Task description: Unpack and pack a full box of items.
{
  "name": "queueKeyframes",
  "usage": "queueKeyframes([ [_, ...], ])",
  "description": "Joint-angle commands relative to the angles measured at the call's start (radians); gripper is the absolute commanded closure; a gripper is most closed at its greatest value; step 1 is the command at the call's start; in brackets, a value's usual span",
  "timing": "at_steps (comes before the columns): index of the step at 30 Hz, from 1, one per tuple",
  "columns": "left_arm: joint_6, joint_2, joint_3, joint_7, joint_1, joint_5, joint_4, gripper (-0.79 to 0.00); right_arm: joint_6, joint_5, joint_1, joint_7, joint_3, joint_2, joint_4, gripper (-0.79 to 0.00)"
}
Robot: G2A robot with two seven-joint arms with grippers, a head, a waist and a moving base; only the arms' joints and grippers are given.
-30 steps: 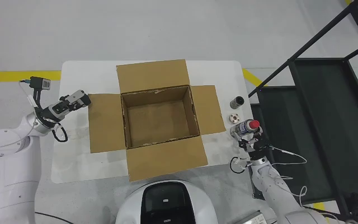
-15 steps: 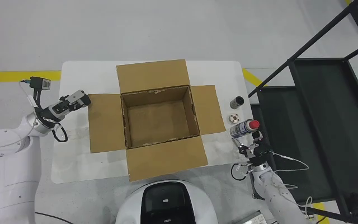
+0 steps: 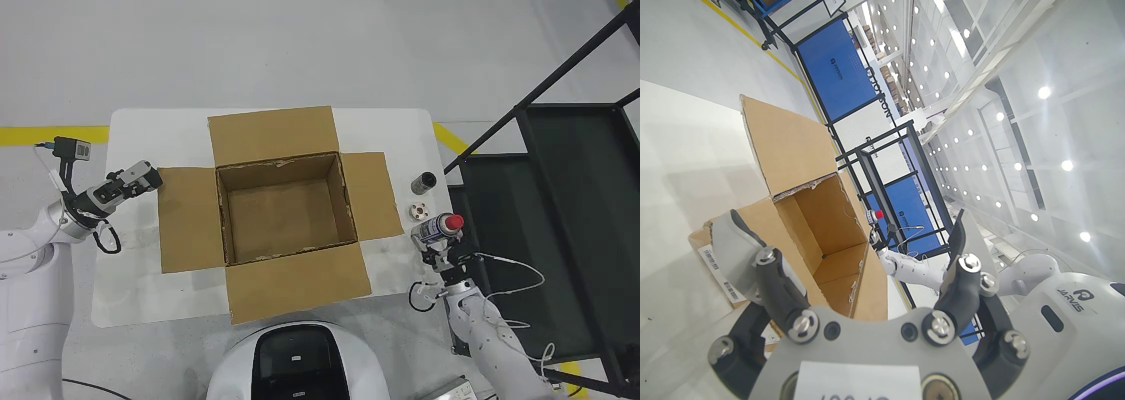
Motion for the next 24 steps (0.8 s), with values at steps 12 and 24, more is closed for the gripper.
queueKeyframes([
  [12,0.000,0.000,0.000,0.000,0.000,0.000,0.000,-0.785,-0.027,-0.022,-0.024,-0.072,-0.003,0.007,-0.029,0.000],
  [24,0.000,0.000,0.000,0.000,0.000,0.000,0.000,-0.785,-0.053,-0.037,-0.337,-0.027,0.161,0.061,-0.588,0.000],
])
